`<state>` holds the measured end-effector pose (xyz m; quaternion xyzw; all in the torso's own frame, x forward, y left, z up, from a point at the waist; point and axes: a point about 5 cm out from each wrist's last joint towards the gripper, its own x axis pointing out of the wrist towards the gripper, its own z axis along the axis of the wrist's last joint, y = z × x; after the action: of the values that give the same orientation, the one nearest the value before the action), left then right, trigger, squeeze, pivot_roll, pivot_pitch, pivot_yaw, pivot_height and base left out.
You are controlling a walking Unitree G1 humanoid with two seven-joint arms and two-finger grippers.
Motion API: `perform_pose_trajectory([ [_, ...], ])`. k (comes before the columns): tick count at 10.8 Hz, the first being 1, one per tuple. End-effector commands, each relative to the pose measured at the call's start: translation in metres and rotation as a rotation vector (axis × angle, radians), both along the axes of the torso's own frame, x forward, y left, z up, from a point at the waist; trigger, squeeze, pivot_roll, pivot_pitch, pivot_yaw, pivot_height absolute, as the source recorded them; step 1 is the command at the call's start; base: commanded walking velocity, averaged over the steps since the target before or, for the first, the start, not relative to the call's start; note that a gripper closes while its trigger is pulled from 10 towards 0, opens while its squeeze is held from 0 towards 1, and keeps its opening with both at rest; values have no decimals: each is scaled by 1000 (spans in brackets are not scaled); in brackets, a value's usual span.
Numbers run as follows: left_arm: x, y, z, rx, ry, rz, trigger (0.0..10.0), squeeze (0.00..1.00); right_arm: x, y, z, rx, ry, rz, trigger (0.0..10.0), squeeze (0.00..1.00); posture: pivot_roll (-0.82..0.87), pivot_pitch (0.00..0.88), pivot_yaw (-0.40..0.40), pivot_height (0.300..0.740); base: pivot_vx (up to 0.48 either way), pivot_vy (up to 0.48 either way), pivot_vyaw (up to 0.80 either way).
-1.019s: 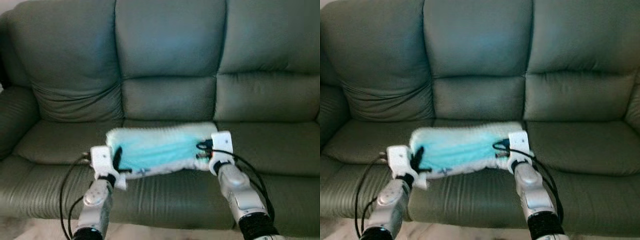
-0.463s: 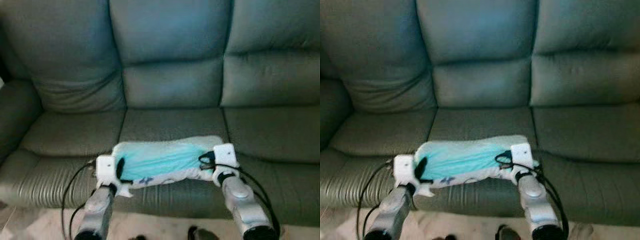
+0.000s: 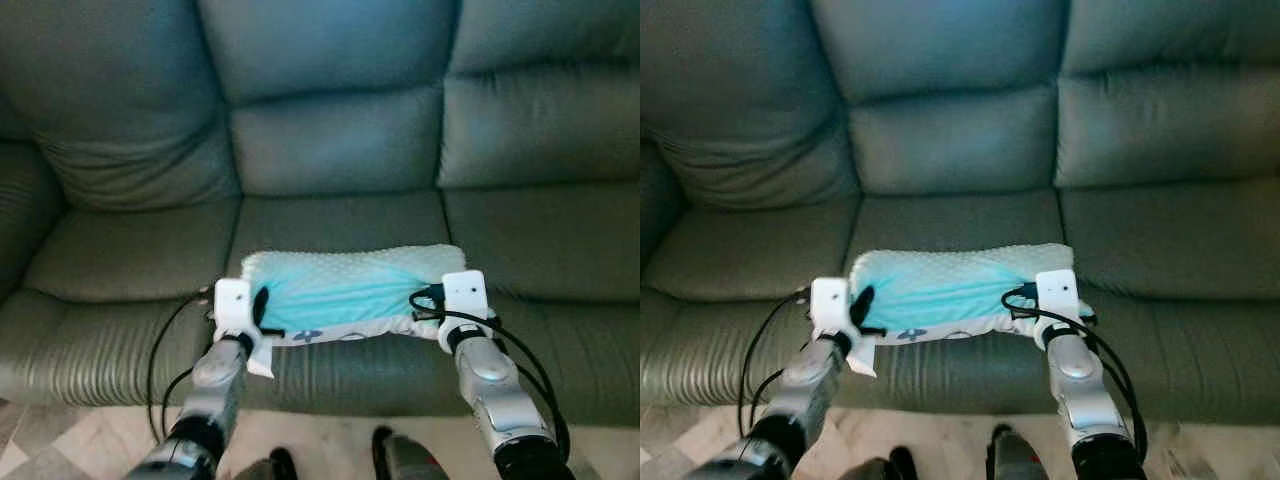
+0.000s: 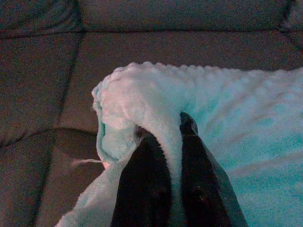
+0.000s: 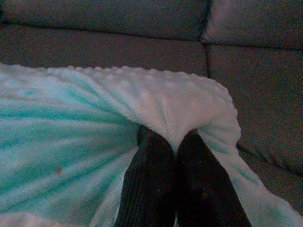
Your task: Move the pillow to the sofa
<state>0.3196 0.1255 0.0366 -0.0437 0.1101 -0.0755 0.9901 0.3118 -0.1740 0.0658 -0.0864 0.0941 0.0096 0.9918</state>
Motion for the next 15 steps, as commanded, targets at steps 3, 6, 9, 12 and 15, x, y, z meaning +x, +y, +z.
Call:
perform_pose_trajectory([
  [3,5,6,0,-12,26,30,10000,0,8,6,0,-1,-25,41,10000,0,-299,345,147,740,0,0,0],
  [6,20,9,17,-4,-3,37,10000,0,28,15,12,45,-37,94,10000,0,-298,395,147,740,0,0,0],
  [9,30,22,28,-22,-12,99,10000,0,34,19,13,51,-42,105,10000,0,-298,428,143,740,0,0,0],
  [12,36,17,36,19,-18,77,10000,0,32,27,10,64,-51,122,10000,0,-291,445,147,740,0,0,0],
  [15,36,17,36,-10,-15,88,10000,518,24,48,-1,89,-22,226,10000,153,-276,452,143,740,0,0,0],
])
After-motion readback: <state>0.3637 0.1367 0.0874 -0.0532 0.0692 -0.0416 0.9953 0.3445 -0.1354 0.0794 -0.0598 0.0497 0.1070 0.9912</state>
